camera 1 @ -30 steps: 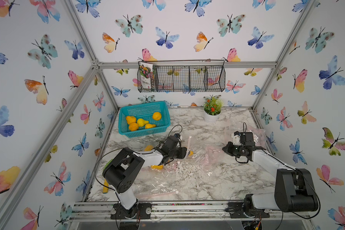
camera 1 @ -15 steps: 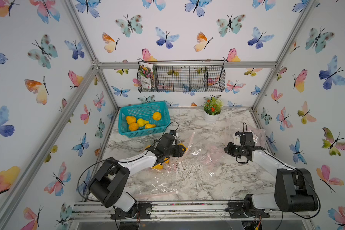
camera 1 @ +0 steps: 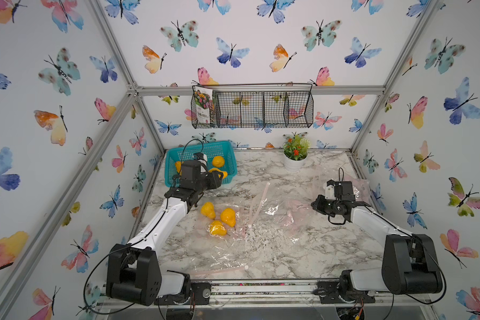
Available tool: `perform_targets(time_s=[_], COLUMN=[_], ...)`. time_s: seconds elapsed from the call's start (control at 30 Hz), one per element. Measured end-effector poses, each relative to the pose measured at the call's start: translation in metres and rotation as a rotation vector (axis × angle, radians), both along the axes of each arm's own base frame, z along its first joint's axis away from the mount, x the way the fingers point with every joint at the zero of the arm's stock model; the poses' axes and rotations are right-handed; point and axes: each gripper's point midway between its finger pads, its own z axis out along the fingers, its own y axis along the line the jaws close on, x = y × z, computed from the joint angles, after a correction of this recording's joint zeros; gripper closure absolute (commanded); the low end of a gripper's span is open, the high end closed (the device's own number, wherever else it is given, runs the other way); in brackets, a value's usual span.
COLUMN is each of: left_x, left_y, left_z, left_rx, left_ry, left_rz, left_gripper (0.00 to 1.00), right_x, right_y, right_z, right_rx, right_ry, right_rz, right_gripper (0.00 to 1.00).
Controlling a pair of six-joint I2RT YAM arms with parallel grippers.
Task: Open the zip-top bag and take out the pear
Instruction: Place the zipper food storage bag at the center of the board.
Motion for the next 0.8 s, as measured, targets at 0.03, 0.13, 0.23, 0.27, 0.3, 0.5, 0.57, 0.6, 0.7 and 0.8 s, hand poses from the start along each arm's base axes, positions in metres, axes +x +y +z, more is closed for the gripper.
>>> perform_targets(time_s=[0.03,0.13,0.23,0.27,0.3,0.5,0.57,0.6,0.7,0.8], left_x=[0.010,0.047,0.079,0.086,0.102,0.149,0.161,0.165,0.173,0.175], left_y=[0.013,0.047,0.061,0.062,0.064,0.060,0.060,0.060,0.061,0.062], left_z=[0.001,-0.002,-0.019,-0.025,-0.038,-0.089,-0.104,-0.111,-0.121,-0.120], left_rx=[0.001,0.005,0.001,-0.001,-0.006,-0.036,-0.040,-0.040,-0.039,-0.037], left_ry=[0.000,0.009,0.044,0.057,0.081,0.153,0.167,0.178,0.187,0.181], left_rz=[0.029,0.100,0.118,0.116,0.116,0.105,0.108,0.111,0.113,0.115], left_gripper=[0.46,0.46,0.46,0.46,0.46,0.41,0.35,0.31,0.20,0.01], right_x=[0.001,0.002,0.004,0.005,0.007,0.023,0.030,0.034,0.046,0.057], right_y=[0.001,0.008,0.014,0.017,0.018,0.024,0.023,0.021,0.014,0.007], right_z=[0.002,0.010,0.023,0.030,0.038,0.102,0.127,0.141,0.173,0.193], right_rx=[0.008,0.042,0.080,0.094,0.104,0.148,0.147,0.141,0.111,0.084], right_ry=[-0.003,-0.016,-0.033,-0.043,-0.058,-0.194,-0.252,-0.285,-0.370,-0.424], right_rz=[0.005,0.026,0.044,0.050,0.055,0.062,0.053,0.045,0.011,-0.023], right_gripper=[0.97,0.97,0.97,0.97,0.97,0.98,0.97,0.97,0.97,0.97])
